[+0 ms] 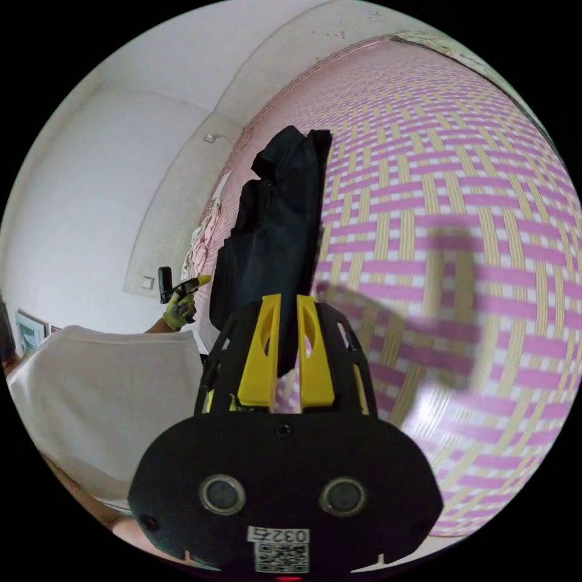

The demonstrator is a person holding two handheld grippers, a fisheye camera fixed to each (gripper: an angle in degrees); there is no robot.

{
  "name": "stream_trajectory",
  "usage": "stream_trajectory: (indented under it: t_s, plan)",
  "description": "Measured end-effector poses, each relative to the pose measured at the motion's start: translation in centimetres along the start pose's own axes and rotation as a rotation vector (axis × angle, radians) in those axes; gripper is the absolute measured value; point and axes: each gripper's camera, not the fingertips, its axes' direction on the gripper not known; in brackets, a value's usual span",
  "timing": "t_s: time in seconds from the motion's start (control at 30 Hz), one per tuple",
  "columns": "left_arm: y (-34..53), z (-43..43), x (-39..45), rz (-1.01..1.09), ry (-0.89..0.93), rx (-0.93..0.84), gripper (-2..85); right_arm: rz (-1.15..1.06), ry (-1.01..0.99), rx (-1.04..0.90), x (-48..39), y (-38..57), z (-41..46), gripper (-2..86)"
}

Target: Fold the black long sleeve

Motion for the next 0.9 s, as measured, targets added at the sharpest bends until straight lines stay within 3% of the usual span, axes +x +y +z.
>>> stream_trajectory:
  t_s: [0.33, 0.77, 0.9]
  plan:
    - [9.2, 3.7, 7.6, 0.149, -0.028, -0.187, 11.2, -0.035, 0.014, -0.044, -1.1, 9.1, 1.1, 9.4]
    - [11.3, 7.9, 13.3, 0.336, -0.174, -0.256, 8.6, -0.242, 0.265, -0.131, -4.7, 8.4, 3.8, 8.6]
    - [11.1, 8.8, 13.6, 0.352, -0.243, -0.258, 6.2, -0.243, 0.252, -0.146, -4.3, 7.7, 3.6, 7.7]
